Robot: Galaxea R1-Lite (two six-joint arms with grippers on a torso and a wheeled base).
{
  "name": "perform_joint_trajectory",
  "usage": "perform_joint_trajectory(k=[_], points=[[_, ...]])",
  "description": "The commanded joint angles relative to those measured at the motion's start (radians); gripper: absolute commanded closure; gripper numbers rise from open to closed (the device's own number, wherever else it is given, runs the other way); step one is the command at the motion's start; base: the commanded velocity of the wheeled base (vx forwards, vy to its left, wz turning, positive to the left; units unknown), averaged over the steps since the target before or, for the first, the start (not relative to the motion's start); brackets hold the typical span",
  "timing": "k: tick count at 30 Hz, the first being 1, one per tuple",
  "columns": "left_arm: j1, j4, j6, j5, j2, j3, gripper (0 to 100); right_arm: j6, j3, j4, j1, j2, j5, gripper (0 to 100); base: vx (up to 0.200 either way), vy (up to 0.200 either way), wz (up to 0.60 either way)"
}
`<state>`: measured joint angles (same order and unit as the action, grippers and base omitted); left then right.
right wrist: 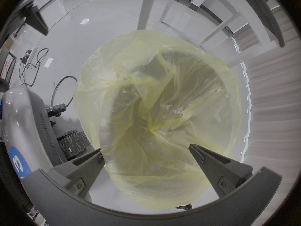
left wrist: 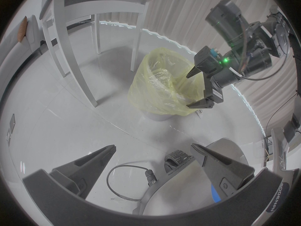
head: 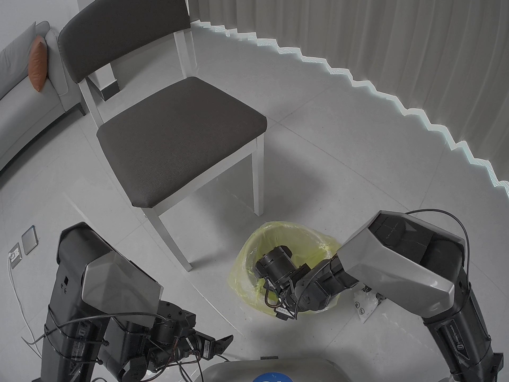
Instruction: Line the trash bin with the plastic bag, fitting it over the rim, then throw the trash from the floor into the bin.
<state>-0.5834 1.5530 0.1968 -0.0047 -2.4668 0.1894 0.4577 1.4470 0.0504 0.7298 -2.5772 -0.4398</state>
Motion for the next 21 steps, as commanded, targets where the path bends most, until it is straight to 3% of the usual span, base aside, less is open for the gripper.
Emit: perform_joint_trajectory(k=[1,5,10,18,21], points=[[0.008,0.015,0.003,-0.003,0.028,-0.013,0,-0.028,-0.094,-0.001,0.003,0.08,0.024,0,0.0,0.0,0.0],[0.031,0.013,0.009,-0.029,0.062,-0.011,0,-0.031,-0.204,-0.001,0.014,0.207,0.101,0,0.0,0.0,0.0],[0.051,0.013,0.029,-0.046,0.109,-0.013,0,-0.048,-0.293,0.0,0.014,0.353,0.128,0,0.0,0.0,0.0],[0.048,0.015,0.09,-0.066,0.183,-0.021,0,-0.07,-0.204,-0.006,-0.052,0.341,0.165,0,0.0,0.0,0.0],[0.037,0.015,0.124,-0.064,0.218,-0.014,0,-0.065,-0.106,-0.024,-0.09,0.235,0.162,0,0.0,0.0,0.0]])
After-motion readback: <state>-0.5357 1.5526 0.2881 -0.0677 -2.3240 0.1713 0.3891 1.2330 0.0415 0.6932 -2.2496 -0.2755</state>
